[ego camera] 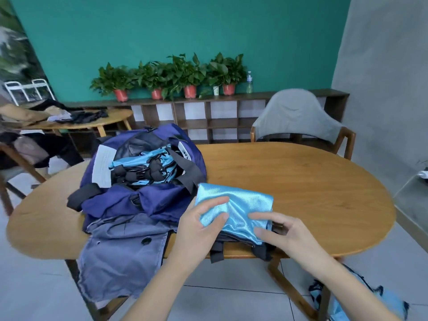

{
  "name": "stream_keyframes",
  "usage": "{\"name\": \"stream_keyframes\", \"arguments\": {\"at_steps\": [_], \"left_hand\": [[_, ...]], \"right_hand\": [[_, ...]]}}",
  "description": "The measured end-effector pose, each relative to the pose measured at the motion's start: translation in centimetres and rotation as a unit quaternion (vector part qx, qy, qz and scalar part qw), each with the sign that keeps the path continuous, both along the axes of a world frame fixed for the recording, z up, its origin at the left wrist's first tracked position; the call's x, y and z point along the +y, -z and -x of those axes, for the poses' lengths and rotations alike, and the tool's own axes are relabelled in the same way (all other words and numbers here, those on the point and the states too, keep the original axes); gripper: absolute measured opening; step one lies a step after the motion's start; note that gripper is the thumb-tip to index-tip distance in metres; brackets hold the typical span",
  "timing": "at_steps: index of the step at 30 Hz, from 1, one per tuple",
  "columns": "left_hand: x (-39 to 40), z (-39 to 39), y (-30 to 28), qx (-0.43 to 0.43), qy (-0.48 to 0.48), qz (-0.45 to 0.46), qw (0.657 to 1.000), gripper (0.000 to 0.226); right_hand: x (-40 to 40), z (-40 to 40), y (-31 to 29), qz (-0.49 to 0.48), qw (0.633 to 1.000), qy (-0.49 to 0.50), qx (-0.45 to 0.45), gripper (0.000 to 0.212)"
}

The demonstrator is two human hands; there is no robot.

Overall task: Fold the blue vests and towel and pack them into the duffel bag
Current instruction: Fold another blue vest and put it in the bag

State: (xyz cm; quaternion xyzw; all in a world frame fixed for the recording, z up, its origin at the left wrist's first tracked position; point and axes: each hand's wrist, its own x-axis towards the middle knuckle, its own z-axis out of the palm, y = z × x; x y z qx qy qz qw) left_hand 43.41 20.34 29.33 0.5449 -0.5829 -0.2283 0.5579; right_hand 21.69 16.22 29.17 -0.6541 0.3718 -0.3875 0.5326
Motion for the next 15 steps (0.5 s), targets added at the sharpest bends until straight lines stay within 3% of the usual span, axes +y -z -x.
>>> {"name": "stream_keyframes", "arguments": {"at_steps": [10,15], "left_hand": [[2.9,-11.0,-3.2,-0.040,-0.080,0.026,0.996,0.036],[0.4,-17.5,-6.8,-0.078,-0.108,0.009,0.991,0.039]], "right_hand": [[0.1,-12.4,-4.7,0.105,0.994,-0.018,0.016,0.030],[-3.1,-19.2,-7.7,0.161,0.985,0.023,0.060,0.028]]}}
